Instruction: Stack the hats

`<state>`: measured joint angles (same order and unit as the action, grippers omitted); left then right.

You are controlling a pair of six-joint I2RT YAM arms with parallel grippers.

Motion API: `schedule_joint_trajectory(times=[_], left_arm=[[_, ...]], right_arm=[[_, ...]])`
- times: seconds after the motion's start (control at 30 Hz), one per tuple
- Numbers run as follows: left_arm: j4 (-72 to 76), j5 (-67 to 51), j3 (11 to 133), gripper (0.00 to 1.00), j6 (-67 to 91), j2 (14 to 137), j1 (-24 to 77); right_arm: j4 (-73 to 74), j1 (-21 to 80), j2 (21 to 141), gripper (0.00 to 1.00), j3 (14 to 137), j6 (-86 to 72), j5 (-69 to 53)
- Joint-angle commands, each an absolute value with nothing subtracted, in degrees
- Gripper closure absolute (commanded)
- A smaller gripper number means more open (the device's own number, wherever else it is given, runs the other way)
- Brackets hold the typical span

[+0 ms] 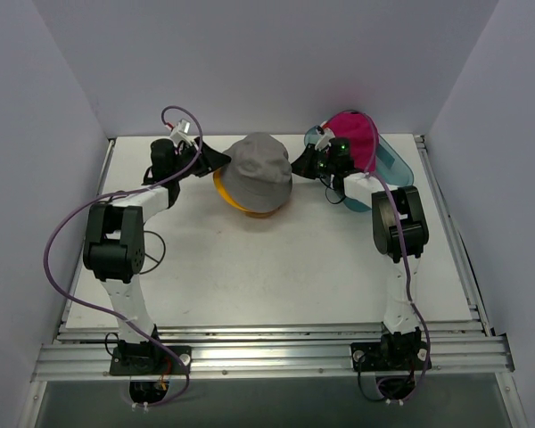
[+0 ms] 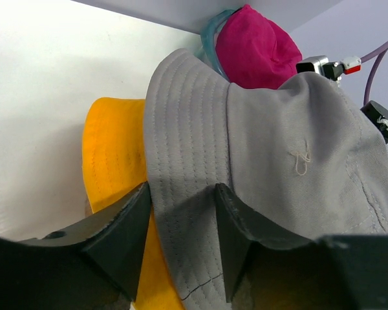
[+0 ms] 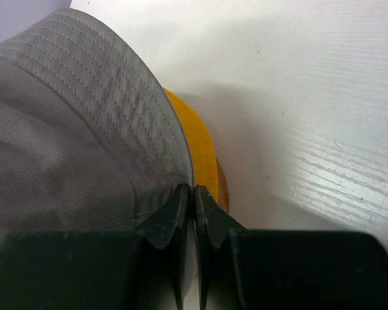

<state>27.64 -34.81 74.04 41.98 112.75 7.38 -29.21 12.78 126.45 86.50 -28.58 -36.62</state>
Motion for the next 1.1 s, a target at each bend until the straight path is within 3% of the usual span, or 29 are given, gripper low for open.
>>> schedule_joint_trajectory(times=[0.0, 0.17, 0.2, 0.3, 1.07], left_arm=[[33.0, -36.8, 75.8, 0.5, 42.7, 113.5, 6.9], [32.3, -36.0, 75.2, 0.74, 42.6, 113.4, 6.9], [32.0, -35.8, 75.2, 0.85, 42.3, 113.3, 6.9], [29.9, -35.1, 75.2, 0.97, 41.6, 113.4, 6.9], [4.0, -8.2, 77.9, 0.98, 28.4, 111.4, 10.0]], right_arm=[[-28.0, 12.2, 127.3, 1.0, 88.4, -27.1, -35.0], [-27.9, 12.2, 127.0, 1.0, 88.2, -27.0, -34.9], [-27.9, 12.2, 126.9, 1.0, 88.2, -27.0, -34.9], [-27.9, 12.2, 126.6, 1.0, 87.9, -27.1, -34.8], [-30.6, 11.1, 123.4, 1.0, 84.2, -29.4, -33.8]])
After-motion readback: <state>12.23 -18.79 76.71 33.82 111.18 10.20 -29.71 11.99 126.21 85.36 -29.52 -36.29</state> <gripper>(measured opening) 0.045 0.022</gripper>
